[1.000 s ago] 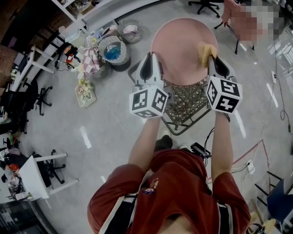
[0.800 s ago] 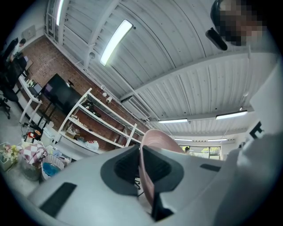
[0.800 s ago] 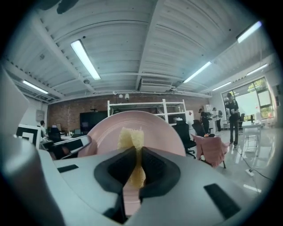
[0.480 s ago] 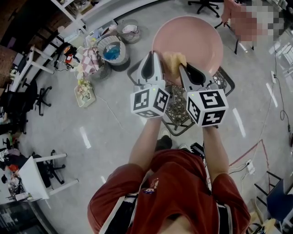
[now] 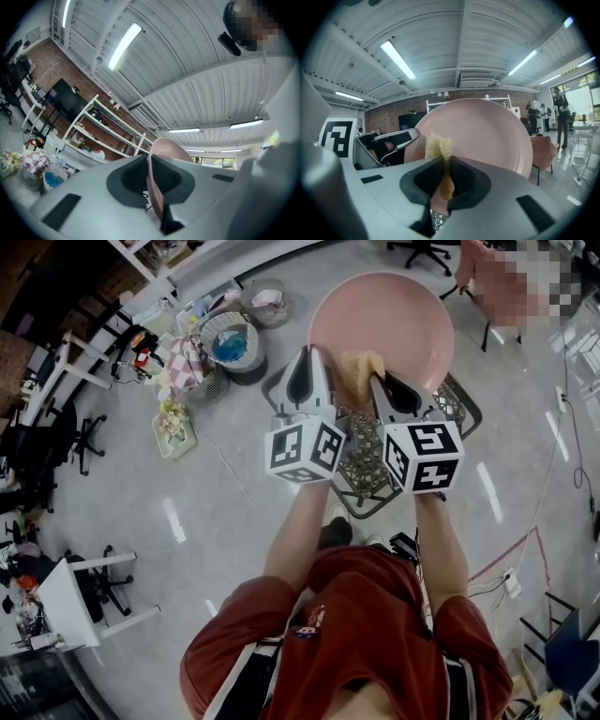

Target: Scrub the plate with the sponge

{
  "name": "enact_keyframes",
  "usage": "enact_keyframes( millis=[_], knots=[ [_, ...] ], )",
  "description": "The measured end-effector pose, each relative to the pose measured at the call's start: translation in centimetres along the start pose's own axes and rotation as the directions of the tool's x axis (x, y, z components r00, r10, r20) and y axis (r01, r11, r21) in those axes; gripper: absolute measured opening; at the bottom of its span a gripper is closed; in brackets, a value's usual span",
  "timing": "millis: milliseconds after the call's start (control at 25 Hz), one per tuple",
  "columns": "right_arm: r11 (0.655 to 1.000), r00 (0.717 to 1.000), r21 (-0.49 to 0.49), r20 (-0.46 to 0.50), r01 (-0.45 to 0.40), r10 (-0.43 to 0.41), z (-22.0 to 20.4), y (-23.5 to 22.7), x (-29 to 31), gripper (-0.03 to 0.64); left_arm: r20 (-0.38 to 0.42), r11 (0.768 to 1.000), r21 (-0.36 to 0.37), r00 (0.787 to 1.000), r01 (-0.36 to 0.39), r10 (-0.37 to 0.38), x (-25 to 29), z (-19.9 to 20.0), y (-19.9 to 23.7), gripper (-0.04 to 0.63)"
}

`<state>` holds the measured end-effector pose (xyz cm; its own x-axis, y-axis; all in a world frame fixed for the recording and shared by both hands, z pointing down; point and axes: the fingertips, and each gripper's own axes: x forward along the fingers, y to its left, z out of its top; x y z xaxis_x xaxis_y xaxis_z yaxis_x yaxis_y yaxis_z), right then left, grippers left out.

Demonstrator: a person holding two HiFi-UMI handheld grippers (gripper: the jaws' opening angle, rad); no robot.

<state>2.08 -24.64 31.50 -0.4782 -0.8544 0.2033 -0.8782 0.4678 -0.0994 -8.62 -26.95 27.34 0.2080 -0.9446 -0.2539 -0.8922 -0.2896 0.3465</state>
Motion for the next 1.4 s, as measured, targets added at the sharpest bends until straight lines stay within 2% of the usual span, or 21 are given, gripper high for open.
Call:
enact_keyframes(
  millis=[240, 440, 680, 1160, 1400],
  knots=[
    [0.996, 0.997, 0.034, -0.01, 0.077, -0.077, -0.9, -3.8, -1.0, 0.044, 0.008, 1.0, 0.002, 1.0, -0.002, 0.002, -0.1, 0.2, 0.1, 0.025],
    [0.984, 0.985, 0.049, -0.014, 0.172, -0.171, -1.5, -7.8, -2.3, 0.044, 0.007, 1.0, 0.005, 1.0, -0.004, 0.004, -0.3, 0.0, 0.1, 0.025],
    [0.968, 0.971, 0.078, -0.002, 0.237, -0.238, -1.0, -10.6, -3.3, 0.044, -0.002, 1.0, 0.012, 1.0, 0.003, -0.003, -0.3, 0.0, -0.2, 0.025],
    [0.969, 0.973, 0.094, 0.005, 0.227, -0.229, -0.9, -10.5, -3.3, 0.044, -0.012, 1.0, 0.029, 1.0, 0.008, -0.008, -0.2, -0.1, -0.4, 0.025],
    [0.977, 0.982, 0.134, 0.067, 0.168, -0.178, 0.6, -9.3, -4.2, 0.044, -0.04, 0.999, 0.036, 0.999, 0.003, -0.002, -0.2, -1.0, -0.1, 0.025]
  ],
)
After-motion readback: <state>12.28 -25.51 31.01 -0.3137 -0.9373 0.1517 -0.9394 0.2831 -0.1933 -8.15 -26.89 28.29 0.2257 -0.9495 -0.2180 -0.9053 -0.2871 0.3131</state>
